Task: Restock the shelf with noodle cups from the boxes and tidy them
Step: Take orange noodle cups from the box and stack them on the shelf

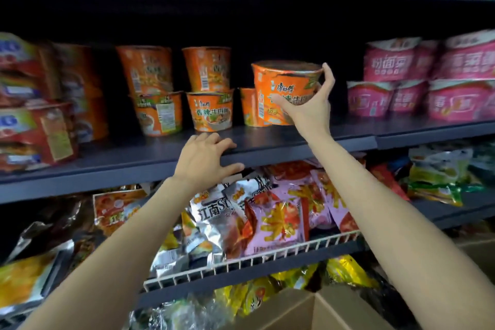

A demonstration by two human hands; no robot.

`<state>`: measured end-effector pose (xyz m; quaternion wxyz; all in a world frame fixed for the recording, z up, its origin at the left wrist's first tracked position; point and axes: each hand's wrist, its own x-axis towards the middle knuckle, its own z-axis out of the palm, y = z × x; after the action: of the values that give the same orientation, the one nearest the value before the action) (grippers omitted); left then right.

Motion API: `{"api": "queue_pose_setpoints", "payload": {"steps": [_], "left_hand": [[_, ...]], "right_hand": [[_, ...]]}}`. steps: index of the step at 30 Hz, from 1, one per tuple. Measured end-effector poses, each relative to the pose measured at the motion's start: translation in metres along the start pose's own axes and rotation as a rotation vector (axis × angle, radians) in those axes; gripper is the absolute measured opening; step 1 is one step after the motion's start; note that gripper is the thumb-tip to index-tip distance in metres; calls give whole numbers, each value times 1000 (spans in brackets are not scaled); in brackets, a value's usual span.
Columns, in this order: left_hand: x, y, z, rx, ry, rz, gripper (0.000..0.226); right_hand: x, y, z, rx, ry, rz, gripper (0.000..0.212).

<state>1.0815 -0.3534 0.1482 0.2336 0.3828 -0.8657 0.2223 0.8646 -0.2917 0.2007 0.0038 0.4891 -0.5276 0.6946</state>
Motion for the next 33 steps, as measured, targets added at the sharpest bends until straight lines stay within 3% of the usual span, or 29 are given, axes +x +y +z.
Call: {"api": "queue_pose_setpoints", "payload": {"steps": [3, 9, 12, 15, 18, 21, 28, 31, 33], "left_hand": [[6, -12, 4, -98, 27, 72, 72], [13, -13, 12, -106, 132, 77, 49], [14, -14, 13, -106, 133, 68, 46], [14, -14, 16, -119, 154, 62, 42], [13, -14, 17, -120, 183, 80, 41], [14, -16, 19, -95, 220, 96, 40], [7, -9, 18, -52, 426, 95, 32], [-18, 9, 8, -179, 599, 61, 20], [-53, 34, 9, -343, 623, 41, 18]], "right_hand": [[29, 2, 21, -14, 53, -57, 112], [88, 6, 66, -75, 107, -67, 115], [116, 14, 90, -279, 1, 5, 111], [126, 29, 102, -585, -103, 93, 92], [113, 40, 97, -672, -182, 106, 81], [87, 42, 82, -671, -190, -9, 66], [-24, 30, 22, -539, 56, -439, 22], [-91, 25, -11, -483, 142, -579, 15], [-140, 32, -31, -453, 39, -595, 15]]}}
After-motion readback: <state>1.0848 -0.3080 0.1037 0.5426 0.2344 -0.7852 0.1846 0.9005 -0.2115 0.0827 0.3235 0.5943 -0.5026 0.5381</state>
